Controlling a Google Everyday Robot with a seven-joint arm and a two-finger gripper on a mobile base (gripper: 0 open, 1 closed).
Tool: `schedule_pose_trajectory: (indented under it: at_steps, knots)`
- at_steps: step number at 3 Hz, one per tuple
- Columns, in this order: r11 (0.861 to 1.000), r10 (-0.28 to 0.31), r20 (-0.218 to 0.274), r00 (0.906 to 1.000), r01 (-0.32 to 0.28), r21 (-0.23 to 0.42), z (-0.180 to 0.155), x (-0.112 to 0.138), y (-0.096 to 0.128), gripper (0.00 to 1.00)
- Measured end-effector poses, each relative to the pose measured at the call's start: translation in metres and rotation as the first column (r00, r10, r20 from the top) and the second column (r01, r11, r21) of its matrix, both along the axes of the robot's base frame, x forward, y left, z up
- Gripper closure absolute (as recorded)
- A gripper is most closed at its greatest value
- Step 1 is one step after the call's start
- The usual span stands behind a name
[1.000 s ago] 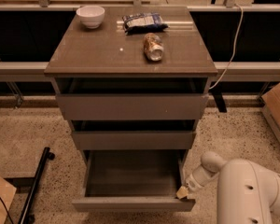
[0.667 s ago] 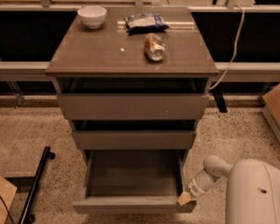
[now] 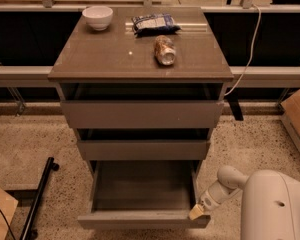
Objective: Open bottom drawer
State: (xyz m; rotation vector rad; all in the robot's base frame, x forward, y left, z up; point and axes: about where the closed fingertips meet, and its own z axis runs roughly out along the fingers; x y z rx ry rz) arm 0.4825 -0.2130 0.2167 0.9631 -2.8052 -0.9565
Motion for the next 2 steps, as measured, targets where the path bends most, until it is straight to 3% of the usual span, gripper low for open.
schedule_pose_trajectory:
  at_steps: [1,2]
  knots:
    - [1.000,0.001,-0.003,1.0000,-0.001,0.002,-0.0011,-0.0016,0.0012,0.09]
    - [1.000,0.001,-0.003,1.0000,-0.001,0.002,0.0049,-0.0016,0.0012,0.00]
